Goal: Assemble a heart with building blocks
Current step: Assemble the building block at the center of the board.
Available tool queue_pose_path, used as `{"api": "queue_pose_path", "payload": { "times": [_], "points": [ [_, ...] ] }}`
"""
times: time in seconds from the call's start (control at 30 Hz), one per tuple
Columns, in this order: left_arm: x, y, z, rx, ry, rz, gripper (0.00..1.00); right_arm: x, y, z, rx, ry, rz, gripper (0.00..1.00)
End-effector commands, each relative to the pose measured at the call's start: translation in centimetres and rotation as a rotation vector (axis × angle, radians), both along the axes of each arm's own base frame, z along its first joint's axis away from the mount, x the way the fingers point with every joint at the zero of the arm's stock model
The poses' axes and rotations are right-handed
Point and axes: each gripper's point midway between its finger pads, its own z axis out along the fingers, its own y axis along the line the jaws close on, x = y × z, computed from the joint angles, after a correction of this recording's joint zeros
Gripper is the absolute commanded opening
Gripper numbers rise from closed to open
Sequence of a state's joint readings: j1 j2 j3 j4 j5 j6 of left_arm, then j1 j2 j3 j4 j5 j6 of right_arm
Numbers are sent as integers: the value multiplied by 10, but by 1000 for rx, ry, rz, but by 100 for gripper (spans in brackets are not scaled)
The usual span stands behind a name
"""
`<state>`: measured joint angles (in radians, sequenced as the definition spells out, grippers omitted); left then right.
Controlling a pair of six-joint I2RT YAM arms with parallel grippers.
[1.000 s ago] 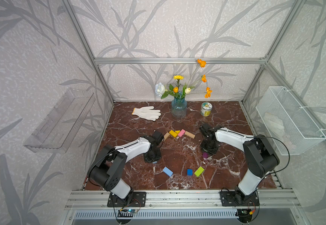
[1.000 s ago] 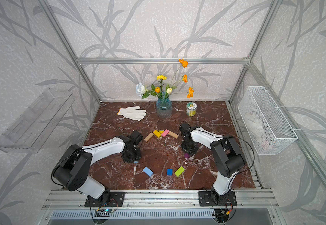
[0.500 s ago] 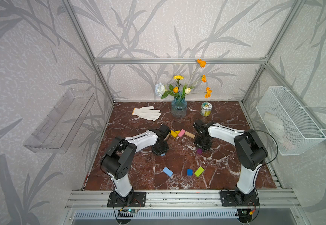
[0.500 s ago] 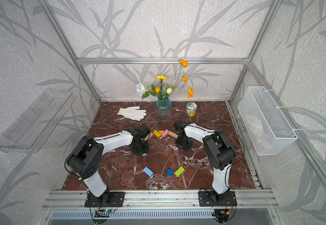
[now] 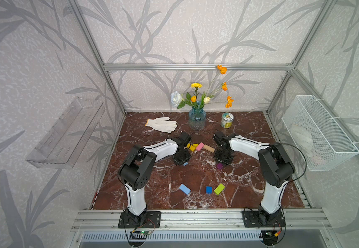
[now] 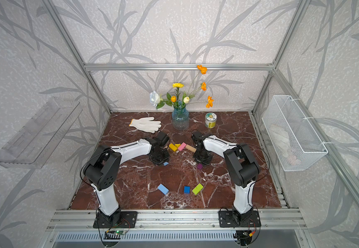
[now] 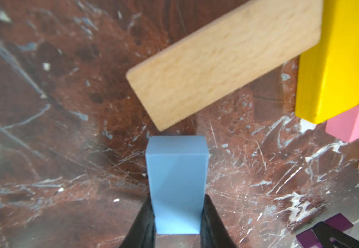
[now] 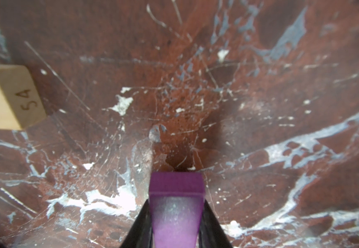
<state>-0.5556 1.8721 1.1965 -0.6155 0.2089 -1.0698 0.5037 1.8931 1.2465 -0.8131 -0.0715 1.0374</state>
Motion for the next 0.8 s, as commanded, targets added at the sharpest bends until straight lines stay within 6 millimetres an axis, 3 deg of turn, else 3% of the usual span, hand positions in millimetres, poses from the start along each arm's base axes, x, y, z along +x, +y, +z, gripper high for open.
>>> {"api": "queue_pose_path", "payload": {
  "times": [0.0,0.3,0.77],
  "points": [
    [-8,4,-19,39,61,46,18,-4,-6,3,-4,8,4,16],
    [2,2,-20,48,60,91,18,6,3,8,-1,-10,33,14],
    [-5,5,-28,46,87,138,17,21,36,5,29,3,33,12]
  ]
}}
